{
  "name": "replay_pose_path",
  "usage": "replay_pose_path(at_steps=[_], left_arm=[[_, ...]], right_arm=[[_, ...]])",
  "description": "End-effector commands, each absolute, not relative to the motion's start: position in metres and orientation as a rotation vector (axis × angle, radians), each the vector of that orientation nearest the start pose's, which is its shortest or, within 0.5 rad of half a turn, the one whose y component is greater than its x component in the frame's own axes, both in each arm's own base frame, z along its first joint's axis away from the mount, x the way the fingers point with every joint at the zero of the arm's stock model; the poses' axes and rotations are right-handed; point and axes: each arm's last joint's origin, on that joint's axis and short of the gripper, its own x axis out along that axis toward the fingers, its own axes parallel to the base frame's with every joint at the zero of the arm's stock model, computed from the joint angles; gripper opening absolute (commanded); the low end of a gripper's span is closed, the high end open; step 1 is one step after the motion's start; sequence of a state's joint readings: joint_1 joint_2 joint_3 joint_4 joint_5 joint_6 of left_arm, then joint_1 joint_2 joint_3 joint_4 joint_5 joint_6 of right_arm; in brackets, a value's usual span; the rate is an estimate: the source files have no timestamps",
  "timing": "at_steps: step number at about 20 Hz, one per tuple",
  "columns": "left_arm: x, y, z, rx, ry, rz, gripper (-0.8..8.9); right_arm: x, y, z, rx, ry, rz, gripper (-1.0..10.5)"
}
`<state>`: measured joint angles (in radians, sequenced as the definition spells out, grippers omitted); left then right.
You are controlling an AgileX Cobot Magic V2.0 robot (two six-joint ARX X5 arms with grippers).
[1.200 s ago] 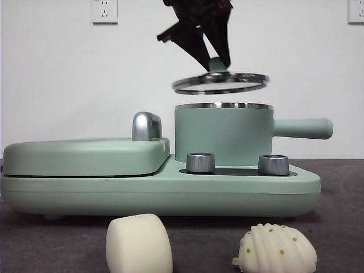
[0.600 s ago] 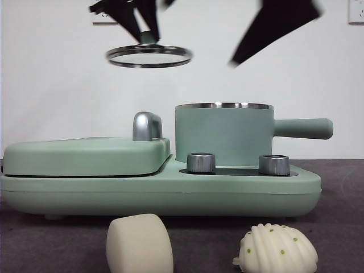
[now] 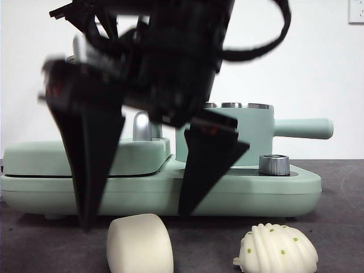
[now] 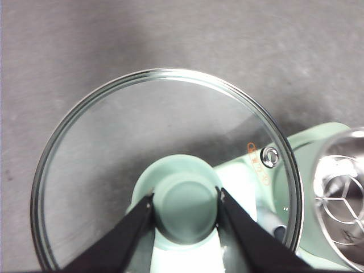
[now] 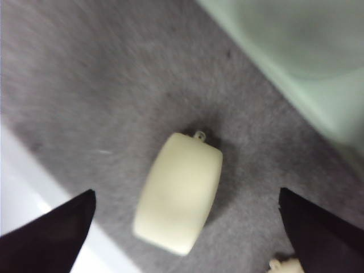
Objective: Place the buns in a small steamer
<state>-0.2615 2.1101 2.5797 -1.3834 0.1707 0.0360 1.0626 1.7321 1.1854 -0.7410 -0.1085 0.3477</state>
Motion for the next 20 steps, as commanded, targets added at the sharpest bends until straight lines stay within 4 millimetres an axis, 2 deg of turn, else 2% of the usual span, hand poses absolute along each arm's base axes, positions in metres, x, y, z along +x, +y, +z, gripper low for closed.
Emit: replay_pose_path(at_steps=[1,3,6,10,13,15,17,20], left_arm=[[0.386,-0.105,0.434,0.065,0.84,-0.417,0.1],[0.387,-0.102,0.434,0.062,0.84,-0.411,0.1],[0.388,-0.099,0.433,0.058,0.841,-0.401,0.1],[0.388,-0.096,0.433,0.055,0.842,-0.395,0.1],[0.389,-0.095,0.434,0.056,0.84,-0.393,0.1],[0.389,-0.095,0.434,0.056,0.839,-0.393,0.1],[0.389,-0.095,0.433,0.056,0.84,-0.393,0.1],[0.389,-0.095,0.433,0.056,0.841,-0.393,0.1]], right_arm=[[0.157,0.299,0.181,-0.385,1.367,0.778,3.0],[0.157,0.301,0.175,-0.395,1.396,0.813,1.3],[0.159,0.301,0.182,-0.401,1.404,0.814,1.0],[0.186,0.292,0.239,-0.418,1.458,0.756,1.0],[0.223,0.271,0.299,-0.35,1.405,0.716,1.0],[0.248,0.256,0.328,-0.293,1.345,0.679,1.0],[0.276,0.239,0.348,-0.251,1.299,0.627,1.0],[0.317,0.221,0.355,-0.2,1.266,0.553,1.0]])
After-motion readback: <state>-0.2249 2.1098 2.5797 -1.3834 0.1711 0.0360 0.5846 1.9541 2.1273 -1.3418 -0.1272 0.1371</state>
